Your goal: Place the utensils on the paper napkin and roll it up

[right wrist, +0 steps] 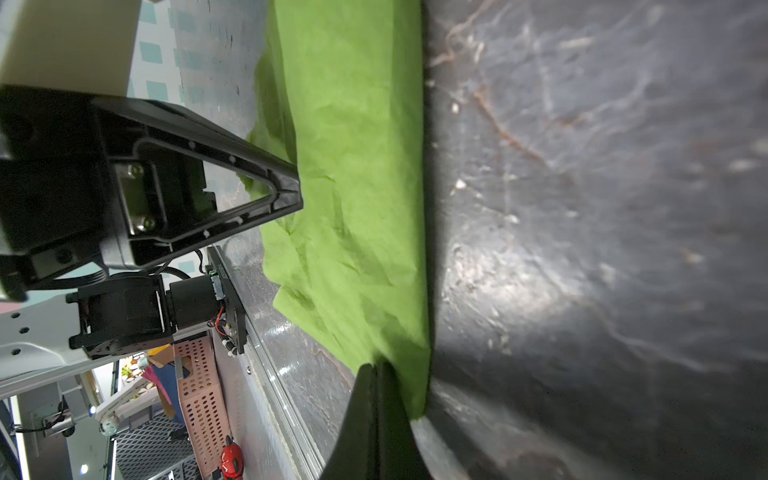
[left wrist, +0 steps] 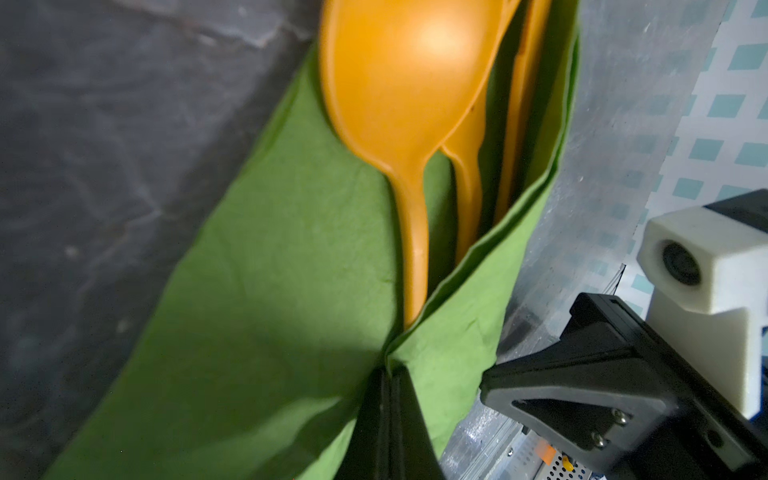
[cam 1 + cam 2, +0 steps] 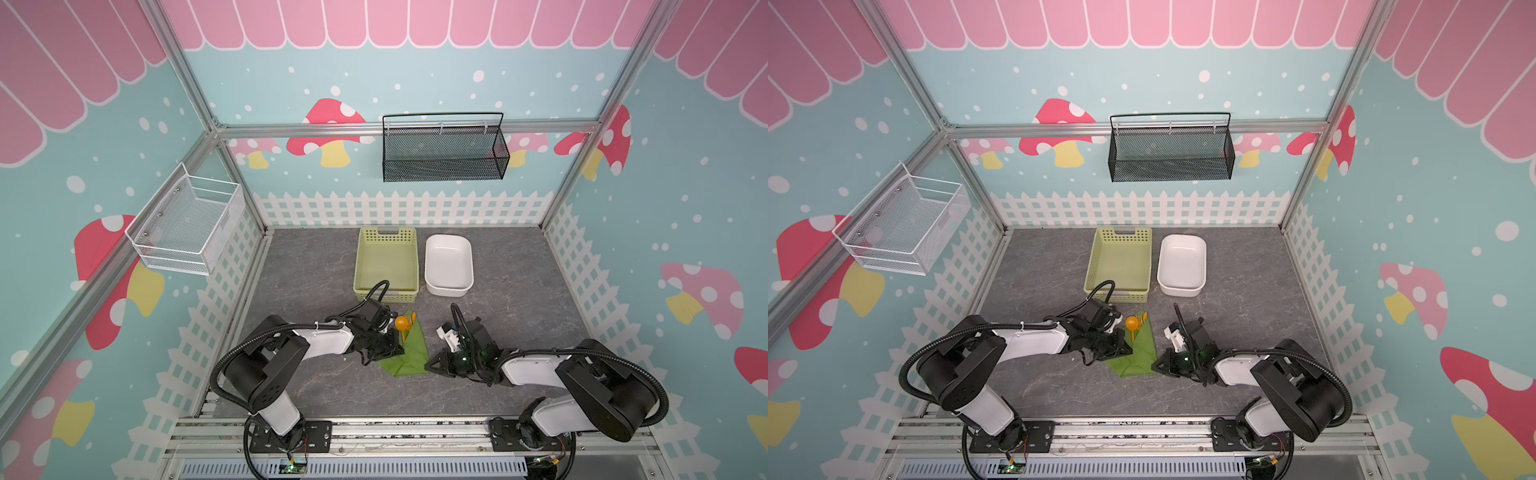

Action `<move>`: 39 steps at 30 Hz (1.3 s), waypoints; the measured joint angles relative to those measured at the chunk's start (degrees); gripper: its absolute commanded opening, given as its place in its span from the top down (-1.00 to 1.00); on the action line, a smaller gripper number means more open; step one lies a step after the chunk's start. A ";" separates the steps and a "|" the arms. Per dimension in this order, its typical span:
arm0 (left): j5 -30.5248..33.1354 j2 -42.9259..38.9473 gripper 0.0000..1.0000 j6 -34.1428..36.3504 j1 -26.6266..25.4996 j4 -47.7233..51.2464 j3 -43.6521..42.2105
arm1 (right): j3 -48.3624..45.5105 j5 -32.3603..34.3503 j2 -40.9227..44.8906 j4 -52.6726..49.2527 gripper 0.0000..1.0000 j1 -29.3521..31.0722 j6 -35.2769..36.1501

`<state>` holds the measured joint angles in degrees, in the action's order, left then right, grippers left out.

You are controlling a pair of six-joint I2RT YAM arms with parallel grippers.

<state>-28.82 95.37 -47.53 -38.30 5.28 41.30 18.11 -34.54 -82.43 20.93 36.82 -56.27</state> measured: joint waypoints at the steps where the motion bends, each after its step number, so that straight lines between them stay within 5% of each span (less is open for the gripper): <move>1: 0.00 0.00 0.94 0.00 0.00 0.00 0.00 | 0.04 0.00 -0.22 0.02 0.95 0.00 0.20; 22: 1.16 -0.04 0.82 3.67 0.04 4.63 1.88 | -3.76 1.97 2.91 1.84 1.00 3.50 -5.57; 32: 1.16 -0.09 0.84 5.14 0.04 5.31 2.05 | -2.43 6.51 11.06 -5.27 0.79 3.78 -5.73; 39: 1.14 -0.09 0.85 6.01 0.04 5.70 2.16 | 3.19 8.09 8.11 -9.77 0.70 3.74 -2.14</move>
<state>-27.68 95.29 -41.52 -38.26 10.98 43.46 21.30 -26.46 -74.32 11.16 40.56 -58.41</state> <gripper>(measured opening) 0.077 0.143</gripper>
